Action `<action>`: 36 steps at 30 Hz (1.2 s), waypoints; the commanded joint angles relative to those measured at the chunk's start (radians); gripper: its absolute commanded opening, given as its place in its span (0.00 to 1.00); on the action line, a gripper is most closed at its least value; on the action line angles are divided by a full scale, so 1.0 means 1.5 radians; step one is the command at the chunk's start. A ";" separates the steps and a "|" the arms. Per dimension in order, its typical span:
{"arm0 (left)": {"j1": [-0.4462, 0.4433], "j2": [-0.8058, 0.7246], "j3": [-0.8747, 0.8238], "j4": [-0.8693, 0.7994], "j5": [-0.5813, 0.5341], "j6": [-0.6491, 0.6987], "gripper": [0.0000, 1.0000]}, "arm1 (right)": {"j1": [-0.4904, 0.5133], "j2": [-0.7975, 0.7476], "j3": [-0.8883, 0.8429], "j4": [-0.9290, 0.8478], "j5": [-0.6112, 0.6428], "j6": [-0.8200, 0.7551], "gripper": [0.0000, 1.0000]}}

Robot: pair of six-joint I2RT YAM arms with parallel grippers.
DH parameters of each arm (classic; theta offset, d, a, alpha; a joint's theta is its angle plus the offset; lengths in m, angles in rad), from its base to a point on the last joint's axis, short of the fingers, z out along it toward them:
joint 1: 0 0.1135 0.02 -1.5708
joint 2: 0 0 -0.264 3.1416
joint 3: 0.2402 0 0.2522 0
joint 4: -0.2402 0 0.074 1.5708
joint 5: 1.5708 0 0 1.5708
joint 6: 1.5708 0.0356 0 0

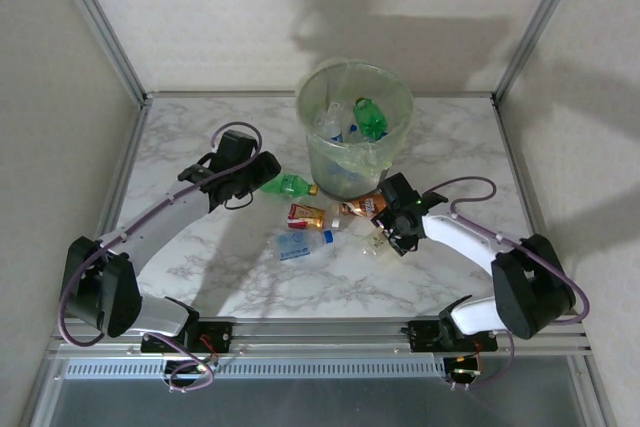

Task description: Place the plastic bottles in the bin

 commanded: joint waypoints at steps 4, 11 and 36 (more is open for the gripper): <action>0.005 -0.012 0.007 0.009 -0.021 -0.012 0.73 | -0.029 -0.104 0.041 -0.144 0.084 -0.035 0.65; 0.006 -0.005 0.021 0.013 -0.027 -0.011 0.73 | -0.049 -0.156 0.274 -0.333 0.213 -0.085 0.64; 0.017 0.006 0.074 -0.021 -0.040 0.015 0.73 | -0.048 0.258 0.927 -0.117 0.009 -0.344 0.63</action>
